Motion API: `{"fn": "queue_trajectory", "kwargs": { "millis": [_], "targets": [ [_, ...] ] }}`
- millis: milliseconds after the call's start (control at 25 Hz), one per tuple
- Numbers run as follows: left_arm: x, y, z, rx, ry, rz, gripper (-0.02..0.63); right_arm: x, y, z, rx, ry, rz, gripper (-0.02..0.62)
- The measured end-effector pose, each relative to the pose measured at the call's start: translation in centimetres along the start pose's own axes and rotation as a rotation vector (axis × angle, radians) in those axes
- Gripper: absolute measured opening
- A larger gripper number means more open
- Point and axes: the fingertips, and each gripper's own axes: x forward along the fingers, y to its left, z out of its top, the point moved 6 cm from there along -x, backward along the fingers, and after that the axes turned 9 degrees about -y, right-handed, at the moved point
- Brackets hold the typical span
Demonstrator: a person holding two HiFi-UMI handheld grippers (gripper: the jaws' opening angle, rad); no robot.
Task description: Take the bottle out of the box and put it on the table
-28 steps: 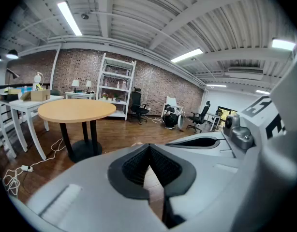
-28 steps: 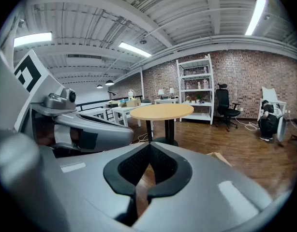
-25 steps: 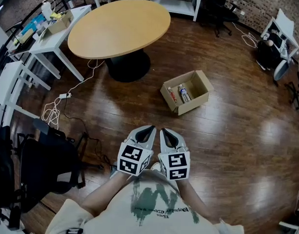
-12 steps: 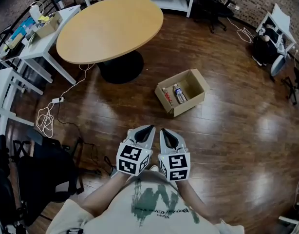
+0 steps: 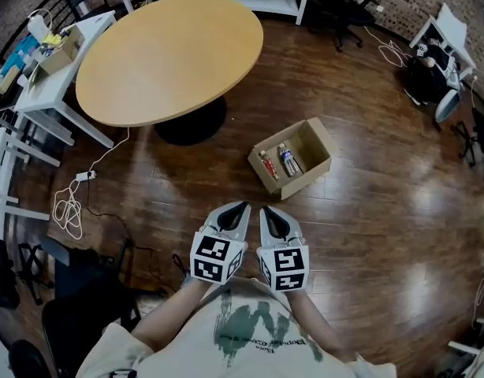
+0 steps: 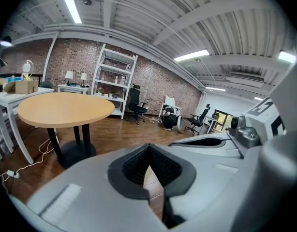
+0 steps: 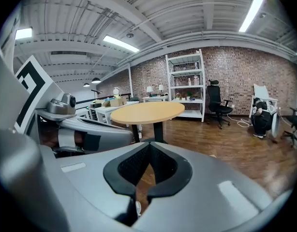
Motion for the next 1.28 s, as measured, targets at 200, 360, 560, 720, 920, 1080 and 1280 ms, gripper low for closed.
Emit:
{"fn": "queue_trajectory", "kwargs": {
  "millis": [200, 360, 560, 720, 920, 1080, 1280],
  "targets": [
    [2.5, 4.3, 2.3, 0.004, 0.014, -0.016, 0.0, 5.1, 0.1, 2.2, 0.001, 0.011, -0.015, 0.0],
    [3.8, 7.6, 3.6, -0.001, 0.017, -0.023, 0.0, 8.7, 0.9, 3.6, -0.013, 0.016, -0.014, 0.0],
    [5.2, 11.0, 4.7, -0.014, 0.014, -0.033, 0.0, 12.3, 1.8, 4.7, -0.029, 0.031, -0.021, 0.0],
    [6.0, 13.5, 5.9, -0.038, -0.005, -0.043, 0.0, 15.0, 2.6, 5.9, -0.05, 0.036, -0.019, 0.0],
    [6.8, 15.9, 6.6, -0.054, -0.029, -0.05, 0.0, 17.4, 3.7, 7.0, -0.081, 0.032, -0.017, 0.0],
    [7.4, 17.4, 6.7, -0.069, -0.034, -0.057, 0.0, 18.4, 3.9, 7.1, -0.083, 0.046, -0.032, 0.0],
    [8.4, 17.4, 6.8, -0.059, -0.041, -0.083, 0.0, 19.2, 3.0, 7.1, -0.082, 0.048, -0.061, 0.0]
  ]
}}
